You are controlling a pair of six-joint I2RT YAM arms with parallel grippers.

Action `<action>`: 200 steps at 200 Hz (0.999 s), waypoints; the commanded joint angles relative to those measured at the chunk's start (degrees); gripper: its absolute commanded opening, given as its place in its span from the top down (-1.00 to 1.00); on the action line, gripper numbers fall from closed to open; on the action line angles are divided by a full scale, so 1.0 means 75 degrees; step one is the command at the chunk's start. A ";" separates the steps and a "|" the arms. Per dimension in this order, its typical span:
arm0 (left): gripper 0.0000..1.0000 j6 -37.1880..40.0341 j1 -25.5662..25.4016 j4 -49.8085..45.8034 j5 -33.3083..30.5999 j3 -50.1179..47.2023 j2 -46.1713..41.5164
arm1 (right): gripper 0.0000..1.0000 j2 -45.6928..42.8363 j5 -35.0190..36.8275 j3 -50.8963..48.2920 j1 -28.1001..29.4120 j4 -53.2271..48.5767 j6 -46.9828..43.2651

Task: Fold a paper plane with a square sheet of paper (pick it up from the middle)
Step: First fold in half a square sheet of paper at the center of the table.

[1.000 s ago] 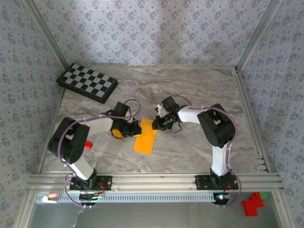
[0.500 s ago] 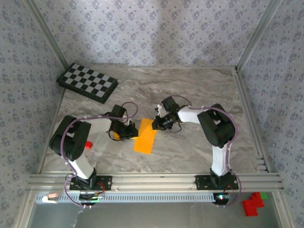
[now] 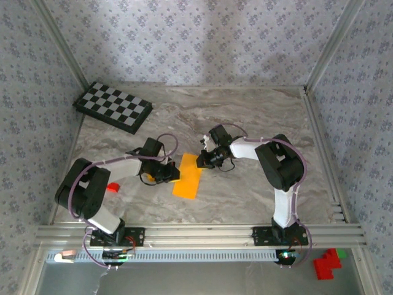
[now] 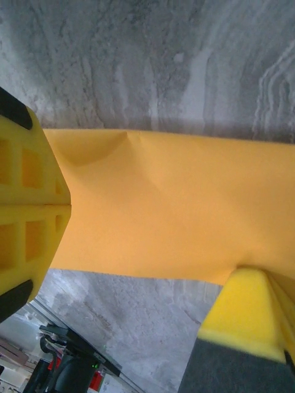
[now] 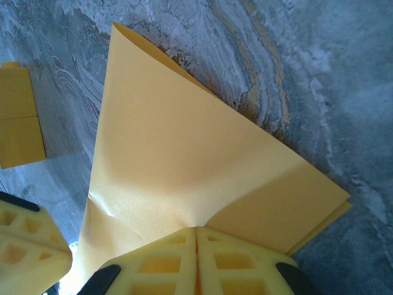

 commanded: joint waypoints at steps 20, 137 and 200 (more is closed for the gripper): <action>0.99 -0.0018 0.0056 0.0245 0.0222 -0.0005 0.0463 | 0.82 0.0803 0.1837 -0.0547 -0.0149 -0.1290 -0.0203; 1.00 0.0010 0.0351 0.0272 0.0220 -0.0388 0.0464 | 0.82 0.0869 0.1837 -0.0514 -0.0145 -0.1287 -0.0194; 1.00 -0.0048 0.0351 0.0216 0.0130 -0.0549 0.0565 | 0.81 0.0834 0.1837 -0.0429 -0.0140 -0.1335 -0.0198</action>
